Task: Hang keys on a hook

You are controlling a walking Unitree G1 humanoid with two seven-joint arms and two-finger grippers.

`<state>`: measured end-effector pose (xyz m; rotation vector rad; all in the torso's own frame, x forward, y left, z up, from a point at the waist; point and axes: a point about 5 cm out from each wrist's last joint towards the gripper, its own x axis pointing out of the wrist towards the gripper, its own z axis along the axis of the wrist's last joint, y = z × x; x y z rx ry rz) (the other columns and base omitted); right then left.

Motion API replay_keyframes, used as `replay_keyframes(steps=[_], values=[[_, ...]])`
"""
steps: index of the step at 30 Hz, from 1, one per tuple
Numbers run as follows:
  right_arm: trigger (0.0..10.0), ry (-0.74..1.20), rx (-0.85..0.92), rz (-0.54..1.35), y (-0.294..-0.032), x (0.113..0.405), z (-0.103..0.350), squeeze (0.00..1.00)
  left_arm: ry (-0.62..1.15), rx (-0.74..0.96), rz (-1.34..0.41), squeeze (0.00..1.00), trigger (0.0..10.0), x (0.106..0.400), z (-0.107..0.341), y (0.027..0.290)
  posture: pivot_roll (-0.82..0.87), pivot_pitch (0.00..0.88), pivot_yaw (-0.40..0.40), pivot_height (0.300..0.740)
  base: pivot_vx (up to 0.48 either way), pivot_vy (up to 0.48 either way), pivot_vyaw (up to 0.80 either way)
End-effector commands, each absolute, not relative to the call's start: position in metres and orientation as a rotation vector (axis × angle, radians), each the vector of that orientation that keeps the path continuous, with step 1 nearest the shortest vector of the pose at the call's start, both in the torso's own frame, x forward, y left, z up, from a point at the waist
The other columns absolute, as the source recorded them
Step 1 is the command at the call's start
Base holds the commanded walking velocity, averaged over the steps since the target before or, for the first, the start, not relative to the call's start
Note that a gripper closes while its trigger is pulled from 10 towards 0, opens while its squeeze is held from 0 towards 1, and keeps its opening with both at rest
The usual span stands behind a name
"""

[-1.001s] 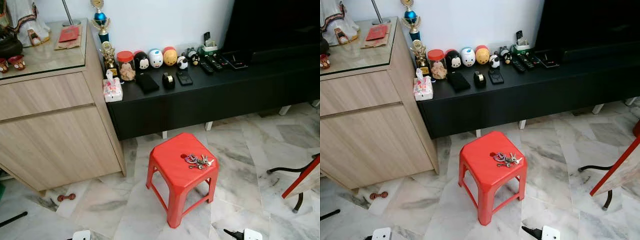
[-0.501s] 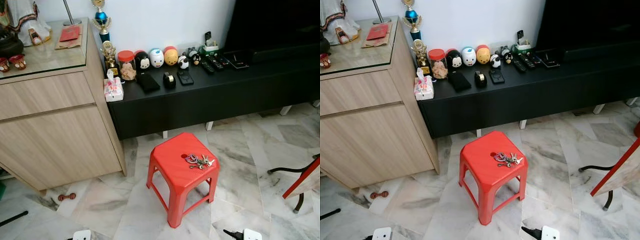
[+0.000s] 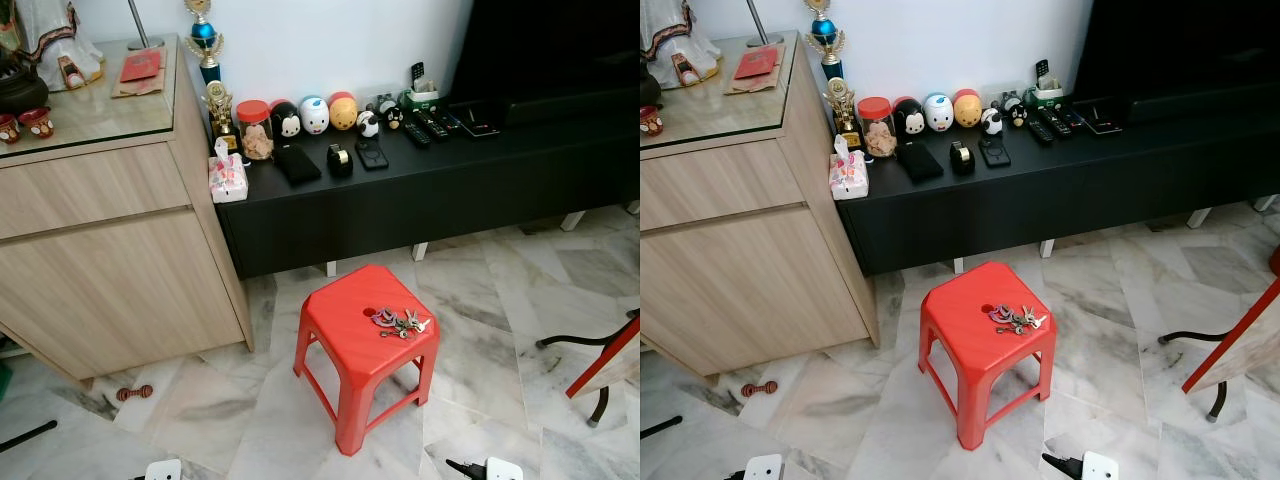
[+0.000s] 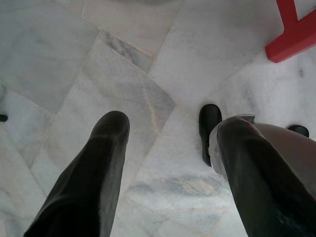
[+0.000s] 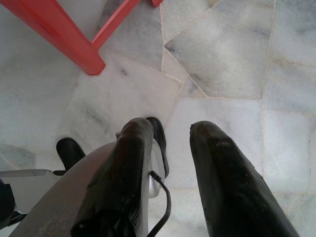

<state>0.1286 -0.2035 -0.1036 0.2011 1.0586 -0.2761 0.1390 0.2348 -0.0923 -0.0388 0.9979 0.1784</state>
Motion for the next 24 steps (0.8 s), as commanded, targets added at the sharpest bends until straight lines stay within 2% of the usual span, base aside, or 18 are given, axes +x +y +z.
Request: replay_keyframes(steps=[1,15,24], values=[[10.0,1.064,0.202,-0.279,-0.2047,0.1268,-0.1040,0.00,1.003,-0.027,0.182,0.00,10.0,0.1378,-0.0917,0.2393,-0.04,0.000,0.022,0.740,0.000,0.000,0.00],[10.0,1.063,0.200,-0.275,-0.2050,0.1274,-0.1038,0.00,1.002,-0.026,0.180,0.00,10.0,0.1385,-0.0915,0.2390,-0.04,0.000,0.021,0.740,0.000,0.000,0.00],[10.0,1.064,0.199,-0.275,-0.2052,0.1272,-0.1038,0.00,1.003,-0.024,0.177,0.00,10.0,0.1384,-0.0916,0.2388,-0.04,0.000,0.018,0.740,0.260,0.000,0.00]])
